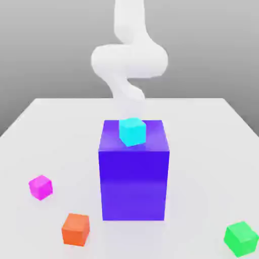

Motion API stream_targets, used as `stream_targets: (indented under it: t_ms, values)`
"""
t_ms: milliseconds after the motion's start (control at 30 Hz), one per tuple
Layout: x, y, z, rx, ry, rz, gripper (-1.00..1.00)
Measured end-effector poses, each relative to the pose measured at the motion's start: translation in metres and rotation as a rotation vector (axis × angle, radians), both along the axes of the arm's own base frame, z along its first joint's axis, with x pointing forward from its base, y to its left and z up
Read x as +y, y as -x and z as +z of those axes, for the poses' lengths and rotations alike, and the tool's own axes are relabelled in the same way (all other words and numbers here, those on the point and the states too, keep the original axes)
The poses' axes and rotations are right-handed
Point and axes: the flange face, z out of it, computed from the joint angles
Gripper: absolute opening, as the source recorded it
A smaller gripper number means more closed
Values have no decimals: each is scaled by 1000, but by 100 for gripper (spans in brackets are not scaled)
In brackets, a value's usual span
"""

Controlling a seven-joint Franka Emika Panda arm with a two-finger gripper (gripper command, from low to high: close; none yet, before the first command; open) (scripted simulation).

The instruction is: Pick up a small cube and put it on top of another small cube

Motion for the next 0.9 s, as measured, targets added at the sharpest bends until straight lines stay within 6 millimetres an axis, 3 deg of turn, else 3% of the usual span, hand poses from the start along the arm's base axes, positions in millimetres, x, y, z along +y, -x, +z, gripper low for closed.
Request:
stream_targets:
  t_ms: [100, 233, 367, 500, 600, 700, 900]
  values:
    - [-47, -31, -73, 110, -9, -92, 0]
    - [-107, -42, -166, 244, -35, -204, 0]
    - [-163, -26, -260, 374, -79, -313, 0]
    - [-205, 14, -349, 500, -140, -417, 0]
    - [-231, 60, -411, 590, -202, -509, 0]
    - [-236, 99, -463, 665, -253, -561, 0]
    - [-237, 107, -525, 682, -261, -570, 0]
